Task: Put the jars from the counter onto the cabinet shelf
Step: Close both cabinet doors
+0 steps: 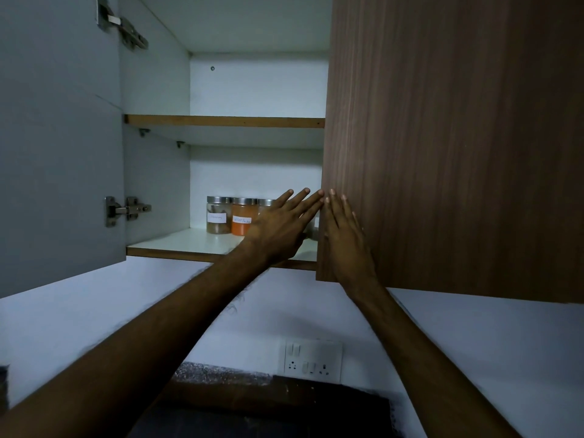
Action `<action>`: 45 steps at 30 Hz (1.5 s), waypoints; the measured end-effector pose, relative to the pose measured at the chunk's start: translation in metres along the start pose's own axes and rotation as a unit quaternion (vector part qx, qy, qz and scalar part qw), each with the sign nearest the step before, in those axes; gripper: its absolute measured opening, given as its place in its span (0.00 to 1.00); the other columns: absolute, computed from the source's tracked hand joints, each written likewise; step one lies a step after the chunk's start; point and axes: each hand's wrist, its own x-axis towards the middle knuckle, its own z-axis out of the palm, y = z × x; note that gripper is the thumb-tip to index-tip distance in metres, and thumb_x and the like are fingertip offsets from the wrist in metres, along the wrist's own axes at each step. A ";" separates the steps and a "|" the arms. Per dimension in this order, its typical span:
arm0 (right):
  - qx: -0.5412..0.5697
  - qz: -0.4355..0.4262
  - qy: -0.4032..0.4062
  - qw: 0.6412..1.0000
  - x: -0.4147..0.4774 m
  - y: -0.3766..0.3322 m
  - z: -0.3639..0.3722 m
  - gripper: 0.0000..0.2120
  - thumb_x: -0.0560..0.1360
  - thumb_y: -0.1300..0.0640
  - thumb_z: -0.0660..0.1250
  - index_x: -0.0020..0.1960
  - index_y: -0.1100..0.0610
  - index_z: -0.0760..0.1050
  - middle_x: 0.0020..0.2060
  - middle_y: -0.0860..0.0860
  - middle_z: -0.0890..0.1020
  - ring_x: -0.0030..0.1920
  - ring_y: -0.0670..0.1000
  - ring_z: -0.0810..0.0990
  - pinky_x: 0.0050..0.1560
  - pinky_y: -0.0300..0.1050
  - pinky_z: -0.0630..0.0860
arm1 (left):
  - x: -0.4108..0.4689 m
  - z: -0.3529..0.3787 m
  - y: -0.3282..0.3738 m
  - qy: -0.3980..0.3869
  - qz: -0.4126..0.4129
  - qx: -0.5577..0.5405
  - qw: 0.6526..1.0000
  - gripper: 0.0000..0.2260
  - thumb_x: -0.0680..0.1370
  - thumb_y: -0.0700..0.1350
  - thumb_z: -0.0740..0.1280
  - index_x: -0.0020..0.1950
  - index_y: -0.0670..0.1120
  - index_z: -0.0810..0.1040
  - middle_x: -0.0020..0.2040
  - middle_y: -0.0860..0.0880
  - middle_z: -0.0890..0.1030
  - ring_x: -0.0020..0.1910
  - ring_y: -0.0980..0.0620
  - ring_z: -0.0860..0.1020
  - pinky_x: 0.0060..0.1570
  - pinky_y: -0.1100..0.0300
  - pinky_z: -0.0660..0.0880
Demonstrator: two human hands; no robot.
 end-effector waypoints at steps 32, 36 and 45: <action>0.488 -0.208 0.093 0.843 -0.099 -0.557 -0.159 0.43 0.79 0.34 0.49 0.80 0.63 0.39 0.79 0.59 0.40 0.80 0.57 0.39 0.79 0.51 0.44 | -0.462 -0.256 -0.292 -0.171 -0.164 0.341 0.910 0.32 0.80 0.53 0.58 0.80 0.47 0.48 0.80 0.49 0.49 0.79 0.47 0.52 0.76 0.47 0.54; 0.454 -0.158 0.088 0.873 -0.103 -0.583 -0.171 0.45 0.80 0.39 0.57 0.79 0.66 0.38 0.79 0.63 0.40 0.79 0.61 0.40 0.79 0.53 0.45 | -0.482 -0.251 -0.306 -0.141 -0.174 0.308 0.925 0.34 0.81 0.53 0.58 0.80 0.48 0.42 0.80 0.50 0.46 0.79 0.49 0.48 0.76 0.49 0.53; 0.278 -0.208 0.219 0.912 -0.113 -0.538 -0.176 0.41 0.76 0.54 0.62 0.80 0.61 0.42 0.80 0.56 0.43 0.80 0.56 0.39 0.78 0.53 0.44 | -0.467 -0.221 -0.298 -0.001 -0.113 0.194 0.975 0.29 0.83 0.57 0.48 0.80 0.46 0.44 0.81 0.50 0.45 0.79 0.50 0.47 0.77 0.52 0.50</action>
